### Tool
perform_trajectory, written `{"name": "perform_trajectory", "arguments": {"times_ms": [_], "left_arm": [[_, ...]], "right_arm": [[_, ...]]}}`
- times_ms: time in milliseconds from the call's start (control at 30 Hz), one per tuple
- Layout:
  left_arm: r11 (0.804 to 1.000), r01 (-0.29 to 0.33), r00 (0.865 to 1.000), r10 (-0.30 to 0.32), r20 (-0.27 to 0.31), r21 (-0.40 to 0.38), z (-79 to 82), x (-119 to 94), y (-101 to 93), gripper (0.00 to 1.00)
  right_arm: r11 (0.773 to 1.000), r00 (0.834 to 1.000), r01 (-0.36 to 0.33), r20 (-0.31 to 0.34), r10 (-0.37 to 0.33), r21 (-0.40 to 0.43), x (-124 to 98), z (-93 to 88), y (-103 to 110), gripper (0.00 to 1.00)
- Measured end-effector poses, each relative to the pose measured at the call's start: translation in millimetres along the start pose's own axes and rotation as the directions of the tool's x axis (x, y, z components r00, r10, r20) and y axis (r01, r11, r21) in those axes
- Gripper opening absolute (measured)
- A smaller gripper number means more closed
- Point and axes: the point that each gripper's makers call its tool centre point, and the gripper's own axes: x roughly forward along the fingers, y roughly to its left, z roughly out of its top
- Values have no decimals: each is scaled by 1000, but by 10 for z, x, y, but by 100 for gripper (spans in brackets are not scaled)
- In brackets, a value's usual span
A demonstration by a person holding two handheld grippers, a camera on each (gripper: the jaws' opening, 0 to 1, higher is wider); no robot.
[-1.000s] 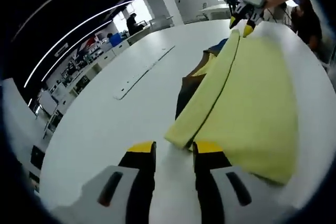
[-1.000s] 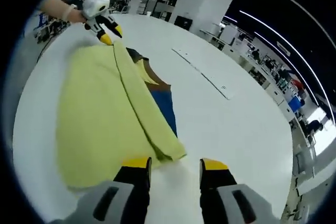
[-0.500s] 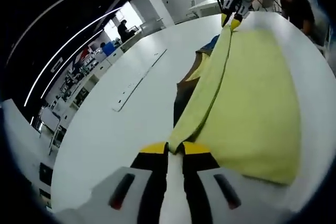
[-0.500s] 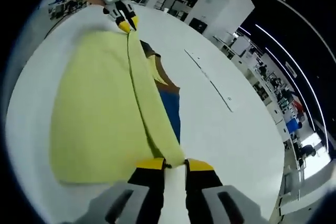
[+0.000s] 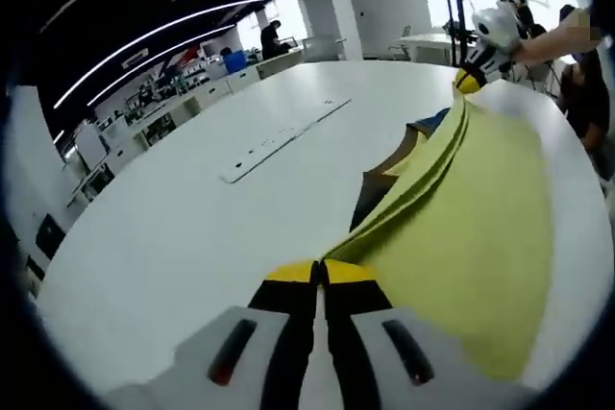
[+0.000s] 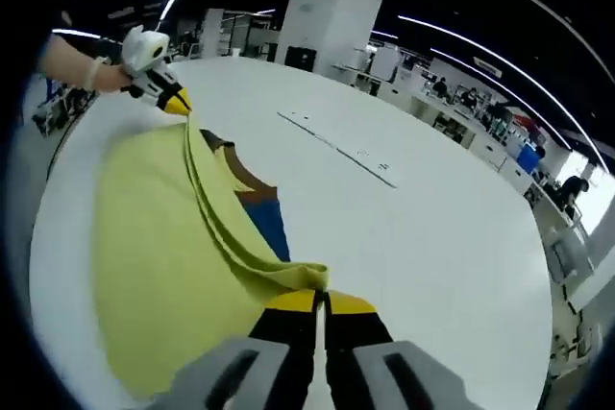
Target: Fold the garment on the visible template until the final outline fits inside the template.
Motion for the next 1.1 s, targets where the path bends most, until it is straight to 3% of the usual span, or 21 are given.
{"name": "perform_trajectory", "arguments": {"times_ms": [100, 167, 233, 333, 433, 700, 767, 867, 933, 1100], "left_arm": [[997, -5, 1000, 5, -3, -72, -3, 58, 55, 0], [990, -3, 1000, 1, -18, -139, -28, 98, 71, 0], [980, -7, 999, 1, -34, -199, -52, 137, 92, 0], [977, -12, 999, 3, -43, -212, -56, 173, 106, 0], [974, -14, 998, 0, -61, -225, -77, 195, 98, 0], [977, 3, 999, -13, -45, -214, -42, 196, 72, 0], [966, 4, 1000, -9, -19, -259, 0, 194, 86, 0], [967, 29, 1000, -30, -3, -253, 20, 166, 49, 9], [966, 50, 999, -50, 7, -252, 25, 153, 13, 19], [949, 193, 981, -181, 71, -248, 103, 52, -257, 45]], "right_arm": [[1000, 1000, 6, -13, -6, 12, 24, -44, -24, 0], [993, 1000, -10, -24, 13, 113, 46, -96, 0, 0], [988, 1000, 3, -25, 0, 152, 62, -121, -32, 0], [982, 999, 9, -35, -2, 190, 93, -151, -45, 0], [948, 999, 8, -44, 7, 318, 118, -191, -25, 0], [962, 999, -5, -38, 16, 274, 117, -187, -3, 0], [966, 999, -15, -30, 23, 256, 105, -179, -1, 0], [964, 1000, -22, -3, 24, 265, 65, -160, -12, 17], [947, 998, -49, 40, 38, 318, 39, -115, 13, 28], [941, 996, -76, 78, 53, 330, -43, -123, 49, 56]]}}
